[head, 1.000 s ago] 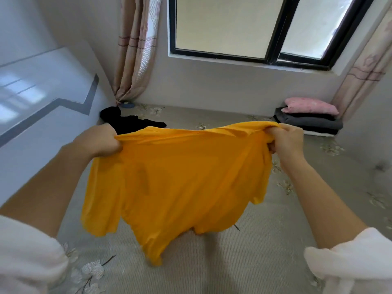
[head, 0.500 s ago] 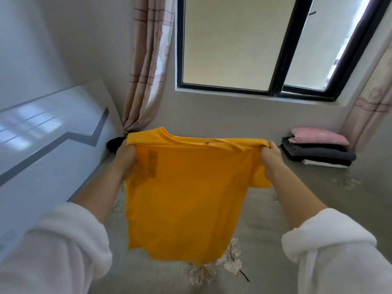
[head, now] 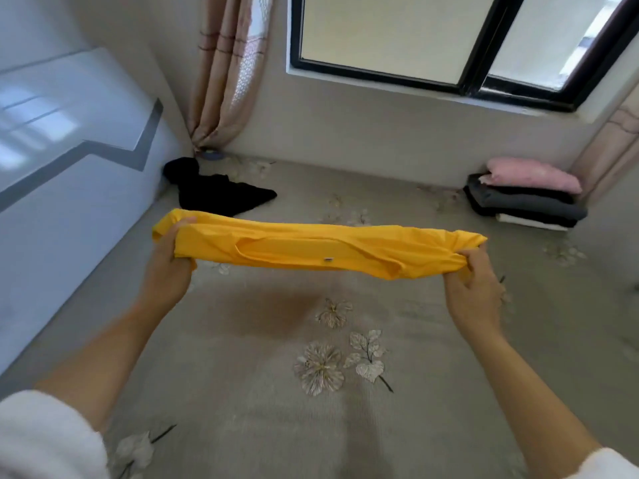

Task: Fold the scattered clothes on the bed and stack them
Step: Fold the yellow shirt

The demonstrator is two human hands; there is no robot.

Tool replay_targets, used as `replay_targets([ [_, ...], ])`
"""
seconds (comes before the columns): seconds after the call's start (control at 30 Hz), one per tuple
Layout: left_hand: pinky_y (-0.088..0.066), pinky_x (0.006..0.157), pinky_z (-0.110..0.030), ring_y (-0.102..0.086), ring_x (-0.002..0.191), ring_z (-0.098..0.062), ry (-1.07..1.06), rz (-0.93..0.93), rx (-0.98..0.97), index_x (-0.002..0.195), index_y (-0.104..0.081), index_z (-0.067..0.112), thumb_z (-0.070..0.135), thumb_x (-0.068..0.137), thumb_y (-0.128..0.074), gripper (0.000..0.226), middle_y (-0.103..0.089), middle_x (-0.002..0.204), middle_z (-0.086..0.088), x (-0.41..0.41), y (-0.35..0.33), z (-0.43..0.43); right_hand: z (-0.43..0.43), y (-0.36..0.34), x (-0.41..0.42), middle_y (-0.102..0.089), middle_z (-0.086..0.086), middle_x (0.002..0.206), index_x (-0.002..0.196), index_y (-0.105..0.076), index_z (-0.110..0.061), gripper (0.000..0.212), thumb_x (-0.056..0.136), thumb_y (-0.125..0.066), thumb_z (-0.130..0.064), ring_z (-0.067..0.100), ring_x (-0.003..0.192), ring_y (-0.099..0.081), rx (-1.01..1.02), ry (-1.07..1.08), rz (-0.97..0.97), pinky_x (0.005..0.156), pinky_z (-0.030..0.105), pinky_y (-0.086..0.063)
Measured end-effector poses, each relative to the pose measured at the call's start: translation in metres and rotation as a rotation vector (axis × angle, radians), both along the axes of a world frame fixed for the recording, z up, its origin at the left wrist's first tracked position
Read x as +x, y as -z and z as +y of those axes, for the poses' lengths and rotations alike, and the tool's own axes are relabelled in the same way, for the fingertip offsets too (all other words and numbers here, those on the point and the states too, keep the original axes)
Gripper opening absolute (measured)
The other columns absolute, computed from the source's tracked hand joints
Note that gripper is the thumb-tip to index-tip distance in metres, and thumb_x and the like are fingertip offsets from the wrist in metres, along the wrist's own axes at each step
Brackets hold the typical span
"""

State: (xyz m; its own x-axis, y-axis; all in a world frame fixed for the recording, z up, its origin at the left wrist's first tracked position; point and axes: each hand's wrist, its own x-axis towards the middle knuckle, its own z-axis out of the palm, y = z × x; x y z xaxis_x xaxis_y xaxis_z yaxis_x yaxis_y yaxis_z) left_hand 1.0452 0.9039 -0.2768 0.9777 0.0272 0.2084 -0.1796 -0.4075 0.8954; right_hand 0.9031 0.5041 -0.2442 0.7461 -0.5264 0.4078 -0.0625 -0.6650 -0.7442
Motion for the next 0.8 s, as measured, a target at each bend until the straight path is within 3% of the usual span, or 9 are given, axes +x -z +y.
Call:
replay_targets([
  [0.1, -0.042, 0.096, -0.051, -0.050, 0.117, -0.038, 0.061, 0.111, 0.202, 0.139, -0.043, 0.022, -0.001, 0.096, -0.042, 0.050, -0.047, 0.137, -0.019, -0.032, 0.062, 0.017, 0.003, 0.054, -0.029, -0.048, 0.021, 0.137, 0.100, -0.058, -0.014, 0.018, 0.087, -0.057, -0.026, 0.036, 0.127, -0.043, 0.013, 0.039, 0.225, 0.087, 0.042, -0.040],
  [0.17, -0.036, 0.104, -0.053, -0.041, 0.128, -0.042, 0.107, 0.209, 0.251, 0.138, -0.044, 0.016, 0.006, 0.095, -0.047, 0.044, -0.038, 0.145, -0.023, -0.057, 0.098, 0.023, 0.009, 0.090, -0.050, -0.031, 0.020, 0.152, 0.107, -0.059, -0.011, 0.036, 0.083, -0.055, -0.038, 0.029, 0.143, -0.026, 0.057, 0.053, 0.387, 0.101, 0.045, -0.035],
  [0.23, -0.031, 0.109, -0.053, -0.033, 0.135, -0.040, 0.155, 0.314, 0.294, 0.138, -0.043, 0.019, 0.017, 0.092, -0.047, 0.047, -0.032, 0.149, -0.022, -0.077, 0.131, 0.030, 0.018, 0.126, -0.070, -0.028, 0.020, 0.154, 0.107, -0.059, -0.012, 0.034, 0.084, -0.056, -0.036, 0.027, 0.145, -0.020, 0.081, 0.045, 0.506, 0.102, 0.046, -0.034],
  [0.3, -0.026, 0.113, -0.049, -0.026, 0.139, -0.036, 0.193, 0.430, 0.345, 0.141, -0.038, 0.023, 0.017, 0.091, -0.046, 0.050, -0.026, 0.152, -0.019, -0.097, 0.161, 0.035, 0.029, 0.160, -0.090, -0.034, 0.025, 0.149, 0.106, -0.059, -0.008, 0.021, 0.089, -0.062, -0.020, 0.032, 0.143, -0.025, 0.069, 0.050, 0.605, 0.099, 0.045, -0.036],
  [0.37, -0.023, 0.115, -0.043, -0.022, 0.140, -0.035, 0.225, 0.536, 0.439, 0.145, -0.034, 0.017, 0.003, 0.093, -0.047, 0.054, -0.022, 0.153, -0.019, -0.114, 0.189, 0.042, 0.041, 0.194, -0.108, -0.041, 0.028, 0.142, 0.101, -0.059, -0.007, 0.014, 0.089, -0.063, -0.013, 0.038, 0.137, -0.033, 0.081, 0.045, 0.678, 0.096, 0.046, -0.036],
  [0.47, -0.023, 0.114, -0.042, -0.020, 0.141, -0.036, 0.251, 0.688, 0.607, 0.149, -0.025, 0.018, 0.003, 0.093, -0.046, 0.061, -0.014, 0.155, -0.017, -0.137, 0.236, 0.053, 0.059, 0.247, -0.140, -0.040, 0.025, 0.144, 0.090, -0.052, -0.021, 0.007, 0.090, -0.058, -0.025, 0.039, 0.130, -0.039, 0.131, 0.013, 0.839, 0.096, 0.049, -0.040],
  [0.53, -0.022, 0.114, -0.039, -0.016, 0.142, -0.036, 0.303, 0.786, 0.723, 0.150, -0.020, 0.014, 0.005, 0.094, -0.047, 0.063, -0.010, 0.156, -0.019, -0.153, 0.268, 0.064, 0.067, 0.283, -0.164, -0.045, 0.024, 0.139, 0.091, -0.053, -0.023, 0.019, 0.087, -0.050, -0.041, 0.040, 0.122, -0.046, 0.171, -0.016, 0.957, 0.091, 0.048, -0.043],
  [0.67, -0.013, 0.117, -0.047, 0.000, 0.146, -0.035, 0.404, 1.006, 0.827, 0.152, -0.009, 0.018, 0.033, 0.098, -0.046, 0.068, 0.006, 0.158, -0.018, -0.182, 0.314, 0.076, 0.081, 0.330, -0.204, -0.059, 0.016, 0.119, 0.108, -0.064, -0.014, 0.021, 0.091, -0.058, -0.025, 0.035, 0.120, -0.049, 0.157, -0.115, 1.188, 0.088, 0.040, -0.044],
  [0.8, -0.004, 0.114, -0.057, 0.014, 0.143, -0.039, 0.236, 1.057, 0.956, 0.151, -0.006, 0.029, 0.043, 0.095, -0.045, 0.069, 0.022, 0.156, -0.015, -0.207, 0.321, 0.046, 0.078, 0.345, -0.225, -0.064, 0.006, 0.090, 0.088, -0.066, -0.017, 0.004, 0.087, -0.062, -0.019, 0.022, 0.085, -0.058, 0.338, -0.026, 1.217, 0.065, 0.030, -0.042],
])
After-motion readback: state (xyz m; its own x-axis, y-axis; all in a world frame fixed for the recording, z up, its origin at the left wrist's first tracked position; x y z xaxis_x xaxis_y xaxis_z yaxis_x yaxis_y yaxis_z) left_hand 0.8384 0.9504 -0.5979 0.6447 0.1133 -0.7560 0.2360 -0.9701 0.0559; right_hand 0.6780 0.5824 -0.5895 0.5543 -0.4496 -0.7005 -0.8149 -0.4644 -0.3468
